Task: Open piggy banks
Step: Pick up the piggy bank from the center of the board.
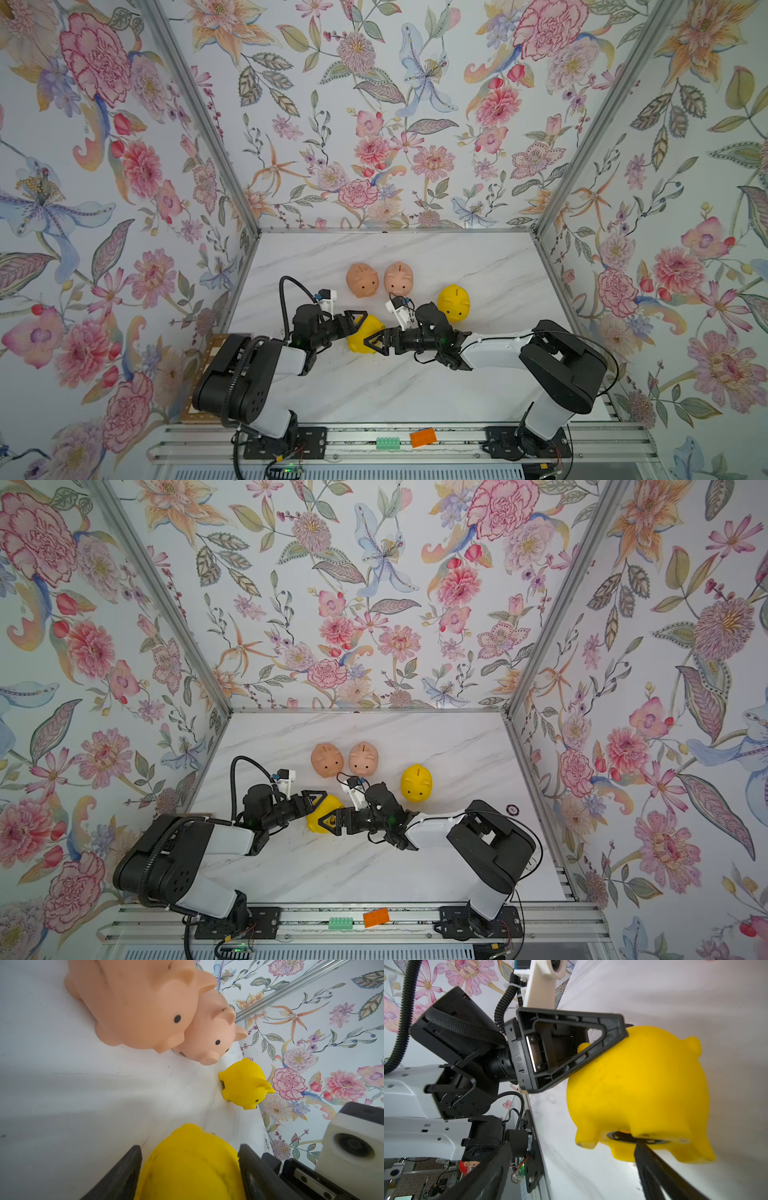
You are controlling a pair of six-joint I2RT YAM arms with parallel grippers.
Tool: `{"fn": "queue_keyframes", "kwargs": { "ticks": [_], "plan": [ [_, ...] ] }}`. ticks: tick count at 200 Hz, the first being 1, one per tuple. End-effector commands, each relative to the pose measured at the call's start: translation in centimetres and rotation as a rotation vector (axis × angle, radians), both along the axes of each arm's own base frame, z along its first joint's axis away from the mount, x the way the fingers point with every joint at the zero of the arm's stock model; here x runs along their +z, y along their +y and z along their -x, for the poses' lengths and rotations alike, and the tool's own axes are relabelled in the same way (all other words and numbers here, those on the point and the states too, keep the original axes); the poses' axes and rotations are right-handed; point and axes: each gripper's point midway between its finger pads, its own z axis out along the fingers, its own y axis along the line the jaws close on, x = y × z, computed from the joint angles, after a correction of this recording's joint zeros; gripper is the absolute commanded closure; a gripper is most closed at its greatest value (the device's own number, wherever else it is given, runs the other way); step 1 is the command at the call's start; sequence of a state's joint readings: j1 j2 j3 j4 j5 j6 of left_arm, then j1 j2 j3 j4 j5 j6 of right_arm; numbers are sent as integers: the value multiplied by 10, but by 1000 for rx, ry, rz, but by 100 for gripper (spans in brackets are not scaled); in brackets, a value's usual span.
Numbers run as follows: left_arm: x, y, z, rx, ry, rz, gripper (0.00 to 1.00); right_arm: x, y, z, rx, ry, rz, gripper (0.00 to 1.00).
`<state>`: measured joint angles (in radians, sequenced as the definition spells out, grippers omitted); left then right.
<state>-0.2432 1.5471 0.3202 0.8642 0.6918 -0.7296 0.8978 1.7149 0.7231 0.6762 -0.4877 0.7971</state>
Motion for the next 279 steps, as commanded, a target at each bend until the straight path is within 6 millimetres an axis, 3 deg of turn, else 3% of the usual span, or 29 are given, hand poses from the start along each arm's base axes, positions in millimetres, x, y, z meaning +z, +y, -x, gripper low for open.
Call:
{"fn": "queue_keyframes", "kwargs": {
  "ticks": [1, 110, 148, 153, 190, 198, 255, 261, 279],
  "plan": [
    [-83, 16, 55, -12, 307, -159, 24, 3, 3, -9, -35, -1, -42, 6],
    [-75, 13, 61, -20, 281, -112, 23, -10, 12, -28, -109, 61, -118, 8],
    [-72, 11, 60, -20, 278, -90, 22, -23, 13, -30, -115, 93, -101, 9],
    [-62, 10, 57, -17, 247, -80, 21, -25, 12, -30, -120, 96, -97, 9],
    [-52, 10, 51, -1, 230, -66, 9, -31, 6, -30, -127, 97, -107, 9],
    [-49, 10, 49, 2, 225, -68, 1, -32, 5, -29, -126, 98, -107, 9],
    [-27, 19, 42, 47, 203, -49, 1, -42, -4, -26, -141, 110, -128, 11],
    [-14, 18, 32, 50, 167, -39, 1, -42, -5, -25, -141, 111, -131, 11],
    [-6, 22, 31, 64, 155, -37, 1, -44, -4, -25, -136, 116, -136, 12]
  ]
}}
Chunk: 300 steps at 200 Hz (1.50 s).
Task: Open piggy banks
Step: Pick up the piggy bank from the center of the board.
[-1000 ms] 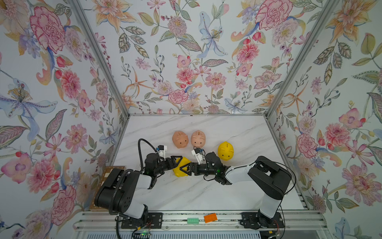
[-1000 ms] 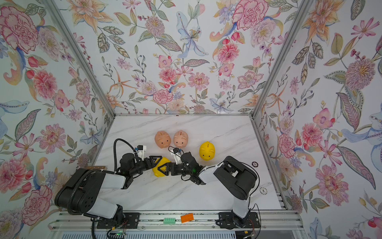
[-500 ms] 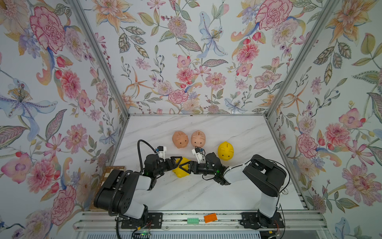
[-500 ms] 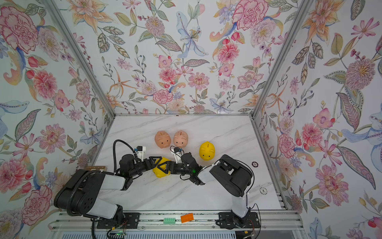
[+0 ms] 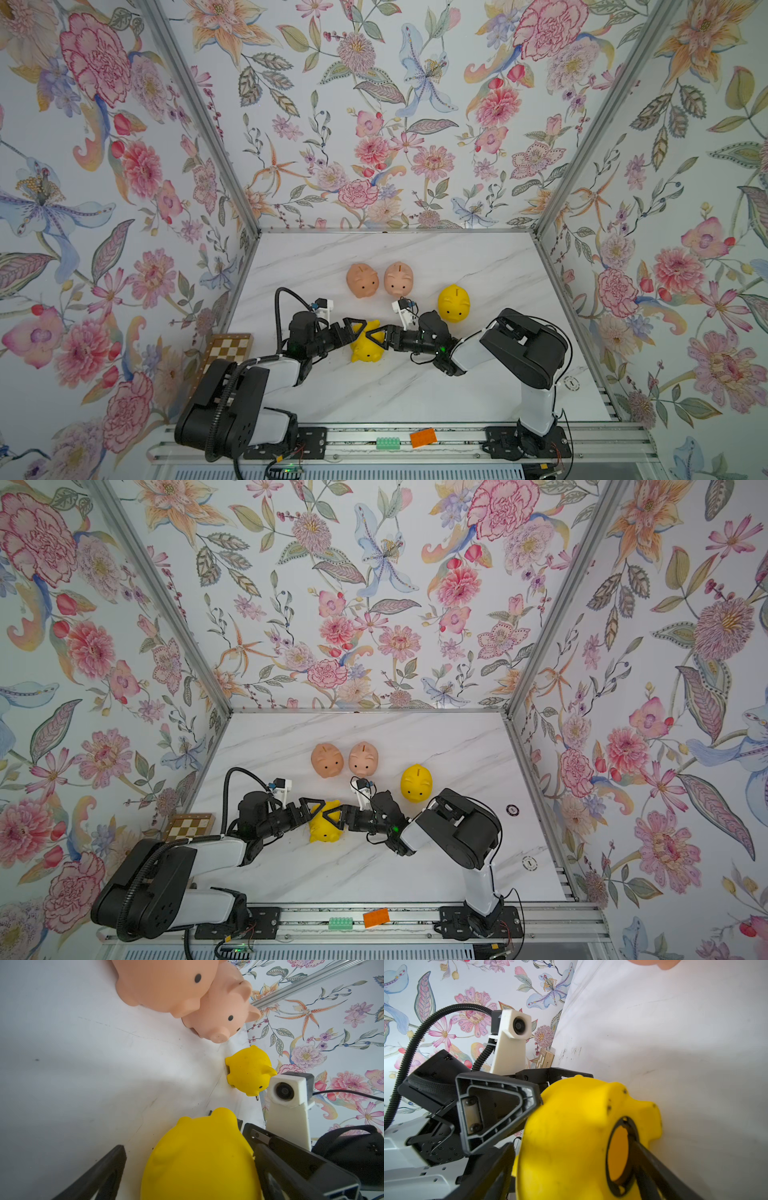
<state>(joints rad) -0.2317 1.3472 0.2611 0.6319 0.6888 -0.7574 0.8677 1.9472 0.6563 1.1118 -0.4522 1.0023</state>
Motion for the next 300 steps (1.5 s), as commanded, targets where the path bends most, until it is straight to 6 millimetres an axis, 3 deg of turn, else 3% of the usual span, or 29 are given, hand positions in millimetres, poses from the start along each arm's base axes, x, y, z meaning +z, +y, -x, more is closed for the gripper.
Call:
{"fn": "queue_keyframes", "kwargs": {
  "ticks": [1, 76, 94, 100, 207, 300],
  "plan": [
    [-3, 11, 1, 38, 46, -31, 1, -10, -3, 0, -12, 20, 0, 12],
    [15, 28, 13, 97, 19, -61, 1, -19, -4, -1, -24, 33, 26, 24],
    [22, 26, 15, 86, 5, -42, 1, -23, -8, -5, -53, 45, 50, 27],
    [11, 27, 23, 84, 32, -42, 1, -24, -8, -5, -60, 45, 54, 28],
    [14, 10, 41, 56, 68, 193, 1, -33, -16, -11, -143, 52, 68, 30],
    [18, 1, 35, 38, 65, 311, 3, -40, -18, -14, -183, 88, 18, 31]
  ]
}}
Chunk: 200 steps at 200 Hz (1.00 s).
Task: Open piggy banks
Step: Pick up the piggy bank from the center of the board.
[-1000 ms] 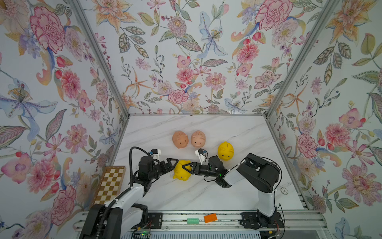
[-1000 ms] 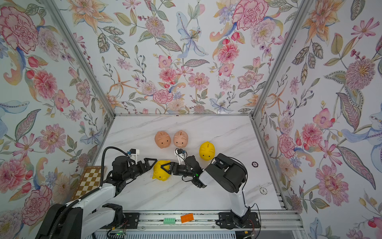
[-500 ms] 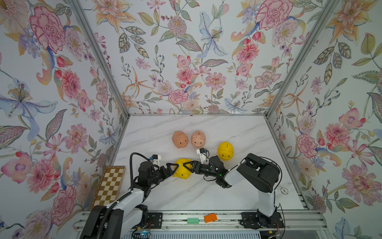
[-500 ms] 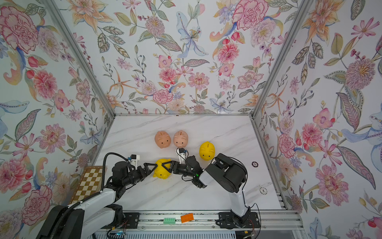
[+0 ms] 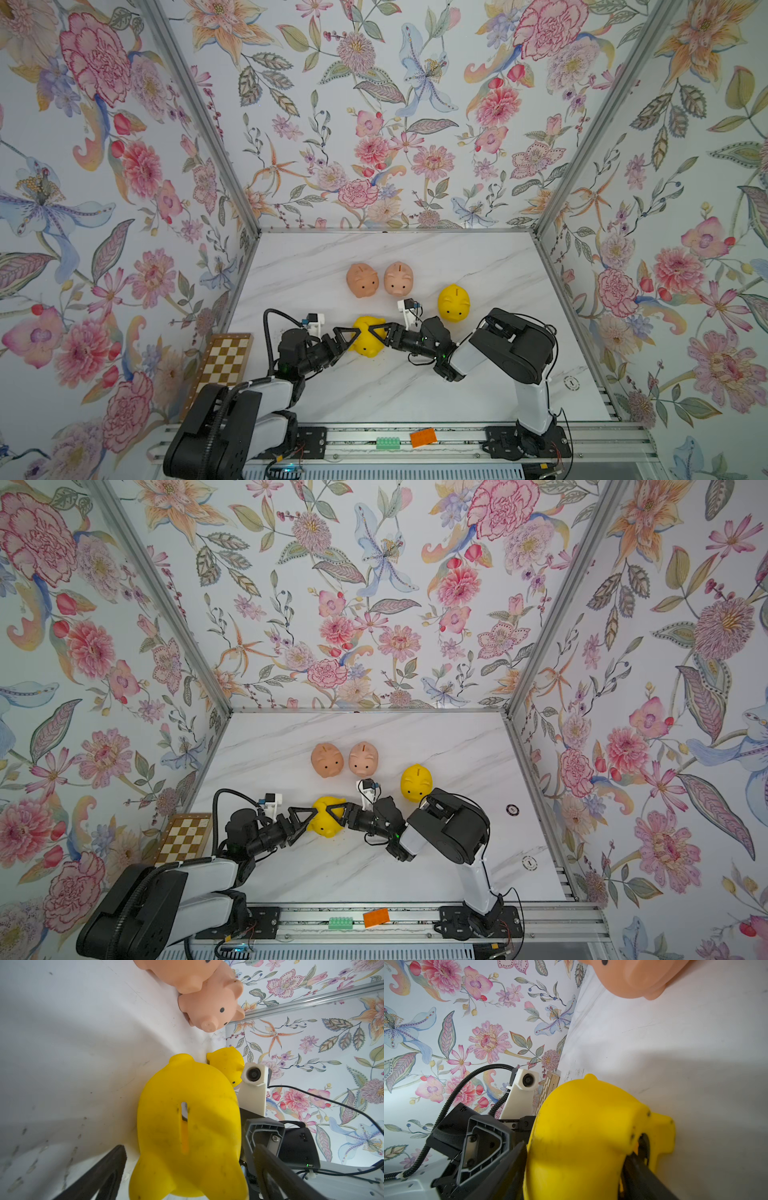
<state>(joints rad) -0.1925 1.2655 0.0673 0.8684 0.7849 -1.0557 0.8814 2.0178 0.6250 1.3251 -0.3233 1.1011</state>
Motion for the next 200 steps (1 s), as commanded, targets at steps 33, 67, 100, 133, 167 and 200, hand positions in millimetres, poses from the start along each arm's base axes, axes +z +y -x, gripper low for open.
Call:
{"fn": "queue_keyframes", "kwargs": {
  "ticks": [33, 67, 100, 133, 167, 200],
  "plan": [
    [11, -9, -1, -24, -41, 109, 7, -47, -15, 0, -52, 102, 107, 32],
    [7, -17, -3, -44, -33, 147, 12, -48, -16, 0, -54, 107, 102, 32],
    [-7, -27, 1, -91, 0, 166, 13, -51, -15, -2, -56, 113, 105, 32],
    [-17, -26, 6, -91, 8, 134, 13, -53, -16, -2, -62, 116, 108, 32],
    [-11, -29, 11, -124, -22, 137, 14, -55, -17, -5, -65, 119, 108, 32],
    [-15, -31, 15, -150, -17, 128, 12, -57, -18, -6, -66, 130, 92, 32]
  ]
}}
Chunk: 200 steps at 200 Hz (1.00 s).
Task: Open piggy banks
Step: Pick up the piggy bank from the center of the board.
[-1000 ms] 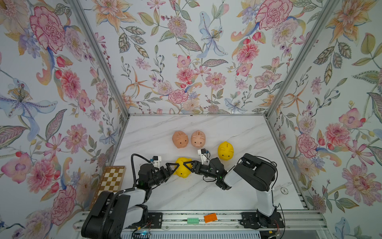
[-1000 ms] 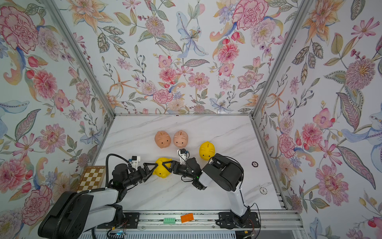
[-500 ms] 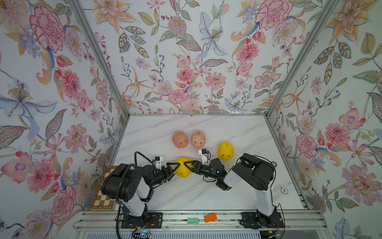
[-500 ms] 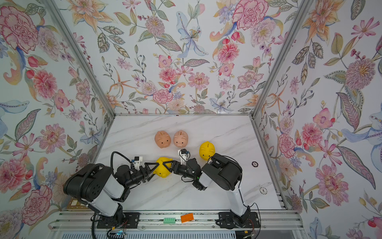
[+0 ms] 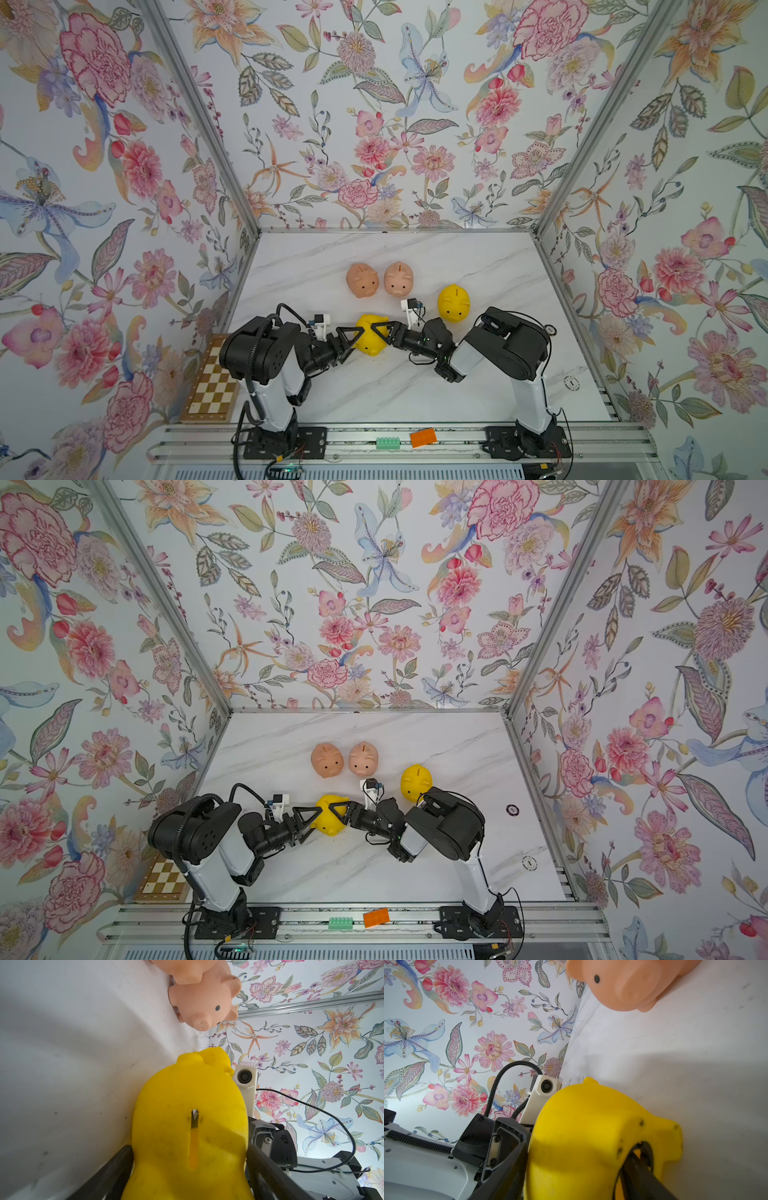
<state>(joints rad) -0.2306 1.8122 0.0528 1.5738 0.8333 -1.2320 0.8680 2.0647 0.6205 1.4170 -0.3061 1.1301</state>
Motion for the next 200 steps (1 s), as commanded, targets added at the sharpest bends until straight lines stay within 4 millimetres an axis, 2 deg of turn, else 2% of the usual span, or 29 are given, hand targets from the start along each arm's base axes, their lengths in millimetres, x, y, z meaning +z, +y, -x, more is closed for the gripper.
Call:
{"fn": "queue_keyframes", "kwargs": {
  "ticks": [1, 11, 26, 58, 100, 125, 147, 200],
  "plan": [
    [-4, -12, 22, -109, -26, -17, 12, -56, -14, 3, -30, 135, 130, 32],
    [-5, -12, 23, -111, -27, -22, 11, -57, -14, 2, -30, 136, 128, 32],
    [-6, -11, 23, -110, -31, -27, 1, -57, -16, 2, -32, 139, 131, 33],
    [-8, -10, 22, -99, -33, -38, 1, -59, -16, 2, -32, 139, 140, 33],
    [-11, -9, 23, -100, -29, -45, 16, -59, -16, 2, -30, 140, 139, 33],
    [-10, -7, 22, -82, -38, -54, 19, -56, -14, 2, -21, 132, 131, 33],
    [-8, -6, 18, -71, -45, -51, 24, -46, -10, 2, 5, 104, 115, 31],
    [-6, -1, 12, -46, -38, -41, 36, -1, -8, -9, 67, -23, 103, 20]
  ]
}}
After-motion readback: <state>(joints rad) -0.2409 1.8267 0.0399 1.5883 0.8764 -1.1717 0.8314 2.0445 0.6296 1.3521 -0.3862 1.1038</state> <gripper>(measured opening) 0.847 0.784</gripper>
